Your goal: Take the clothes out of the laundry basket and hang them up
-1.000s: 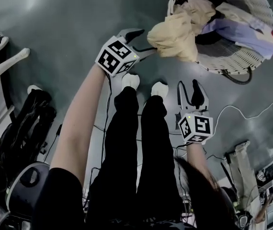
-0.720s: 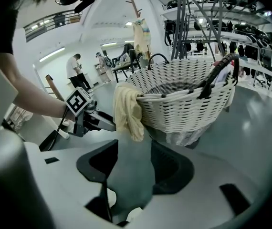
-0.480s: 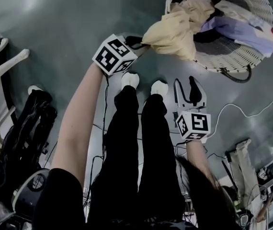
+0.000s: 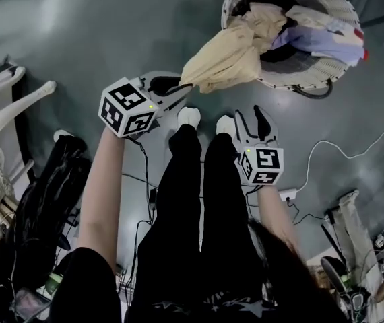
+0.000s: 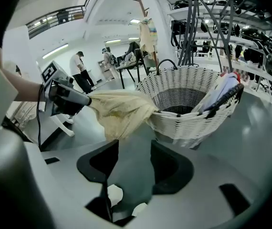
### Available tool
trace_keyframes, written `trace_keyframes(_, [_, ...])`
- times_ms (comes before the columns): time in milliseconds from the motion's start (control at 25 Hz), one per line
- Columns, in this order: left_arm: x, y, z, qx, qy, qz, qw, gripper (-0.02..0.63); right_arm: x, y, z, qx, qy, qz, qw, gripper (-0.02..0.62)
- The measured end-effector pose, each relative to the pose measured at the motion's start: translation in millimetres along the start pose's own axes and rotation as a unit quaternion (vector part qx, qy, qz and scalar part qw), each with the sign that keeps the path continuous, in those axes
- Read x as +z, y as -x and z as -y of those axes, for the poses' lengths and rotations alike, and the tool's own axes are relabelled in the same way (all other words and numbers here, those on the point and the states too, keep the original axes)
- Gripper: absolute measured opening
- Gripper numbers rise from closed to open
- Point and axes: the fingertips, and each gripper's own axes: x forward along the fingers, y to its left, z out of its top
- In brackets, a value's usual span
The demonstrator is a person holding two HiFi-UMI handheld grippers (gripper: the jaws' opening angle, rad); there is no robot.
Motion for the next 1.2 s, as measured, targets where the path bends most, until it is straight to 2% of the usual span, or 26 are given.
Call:
trace_keyframes(200, [41,12,38,-0.011,-0.011,0.019,0.9997,0.080,7,16,-30,0.019,-0.011,0.000,1.000,0.222])
trace_keyframes(360, [62,5,60,-0.015,-0.017,0.027,0.9994,0.080,14,28,-47,0.024,-0.062,0.010,0.998,0.222])
trace_keyframes(600, [79,-8,88,-0.028,-0.031,0.010,0.9991,0.079,27,33,-66,0.030,-0.184,0.032,0.982,0.222])
trace_keyframes(800, [88,-18,101,-0.044,-0.045,-0.016,0.9979,0.080,40,24,-89,0.044,-0.229,0.045,0.971,0.222])
trace_keyframes(960, [93,-20,102,-0.058,-0.042,-0.025,0.9971,0.080,46,12,-90,0.021,-0.269,0.055,0.961,0.222])
trace_keyframes(1040, [95,-20,102,-0.061,-0.046,-0.030,0.9966,0.080,51,5,-92,0.016,-0.279,0.061,0.958,0.222])
trace_keyframes(1200, [98,-18,102,-0.068,-0.047,-0.033,0.9960,0.079,57,-8,-103,0.009,-0.269,0.057,0.961,0.219])
